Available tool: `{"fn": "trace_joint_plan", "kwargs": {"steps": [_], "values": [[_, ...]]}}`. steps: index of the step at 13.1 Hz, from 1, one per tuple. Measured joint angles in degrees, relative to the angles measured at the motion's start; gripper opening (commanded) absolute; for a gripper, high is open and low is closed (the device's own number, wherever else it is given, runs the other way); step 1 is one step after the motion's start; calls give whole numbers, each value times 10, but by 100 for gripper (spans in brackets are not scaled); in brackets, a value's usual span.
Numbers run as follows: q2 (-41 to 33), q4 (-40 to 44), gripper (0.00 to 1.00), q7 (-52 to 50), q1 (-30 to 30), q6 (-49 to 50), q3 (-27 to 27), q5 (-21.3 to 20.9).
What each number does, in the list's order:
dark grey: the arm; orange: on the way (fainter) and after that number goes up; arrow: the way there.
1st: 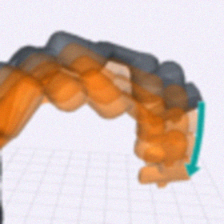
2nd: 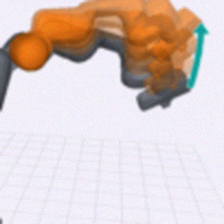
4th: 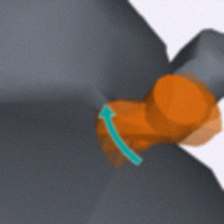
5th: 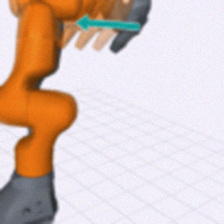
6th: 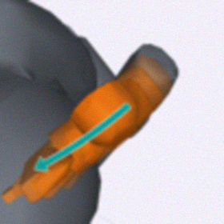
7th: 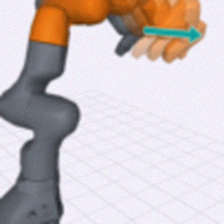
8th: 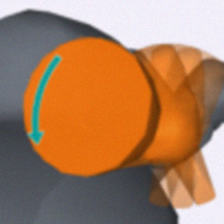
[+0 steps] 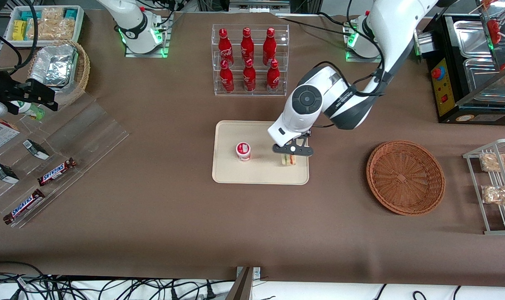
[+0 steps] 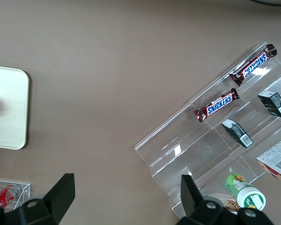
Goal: Place sandwich from basket to tray
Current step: 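Lower the sandwich onto the tray beside the drink bottle and open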
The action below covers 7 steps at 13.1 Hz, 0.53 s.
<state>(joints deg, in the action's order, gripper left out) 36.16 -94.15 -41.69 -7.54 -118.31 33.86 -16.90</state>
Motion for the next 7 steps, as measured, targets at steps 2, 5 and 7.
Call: {"fn": "trace_joint_plan", "kwargs": {"steps": [2, 5, 7], "values": [[24, 0, 0, -26, -9, -10, 0, -27], [38, 0, 0, -32, -13, -14, 0, -33], [40, 0, 0, -32, -14, -14, 0, -35]]}}
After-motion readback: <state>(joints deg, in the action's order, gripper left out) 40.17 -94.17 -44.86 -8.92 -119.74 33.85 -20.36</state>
